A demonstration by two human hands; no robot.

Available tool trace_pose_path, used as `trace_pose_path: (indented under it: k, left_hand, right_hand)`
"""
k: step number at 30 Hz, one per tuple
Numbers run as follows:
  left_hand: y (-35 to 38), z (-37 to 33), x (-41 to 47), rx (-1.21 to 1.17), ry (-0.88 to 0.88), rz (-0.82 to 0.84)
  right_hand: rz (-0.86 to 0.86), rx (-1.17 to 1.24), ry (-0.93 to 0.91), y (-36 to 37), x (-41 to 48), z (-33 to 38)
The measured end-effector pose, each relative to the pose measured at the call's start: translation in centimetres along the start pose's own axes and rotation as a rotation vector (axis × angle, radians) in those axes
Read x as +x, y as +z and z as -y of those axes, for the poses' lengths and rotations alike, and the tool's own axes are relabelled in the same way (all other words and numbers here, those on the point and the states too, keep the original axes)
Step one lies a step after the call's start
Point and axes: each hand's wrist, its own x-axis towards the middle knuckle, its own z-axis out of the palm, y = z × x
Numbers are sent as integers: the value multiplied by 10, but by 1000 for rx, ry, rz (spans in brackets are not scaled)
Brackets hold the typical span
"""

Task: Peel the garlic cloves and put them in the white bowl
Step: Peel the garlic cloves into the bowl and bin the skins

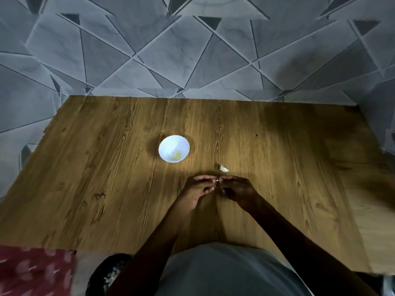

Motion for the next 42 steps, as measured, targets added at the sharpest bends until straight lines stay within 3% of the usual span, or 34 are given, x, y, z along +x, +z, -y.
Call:
trace_pose_path:
  k: [3,6,11,13,17,20,42]
  left_hand:
    - [2,5,1,180,83,-29]
    - [6,6,3,278,152,-54]
    - [4,12,11,368,157,-88]
    - [3,12,12,608,209,-145]
    - [0,10,12,1146,383,-261]
    - [-6,13,11,1407,320,-229]
    - [-7,16,-4,1517,430,-183]
  right_hand:
    - [9,29,30,0,1,0]
    - [-23,-30,-59,0,3,-3]
    - [-100,-121,-135,1,2,-8]
    - [-174,-287,-193,0,6,-12]
    - [-255,-867,-450,-3,18,-16]
    - [-275,-1046,-425,-3,25,-15]
    - [-259,-1231,-467,4,26,-11]
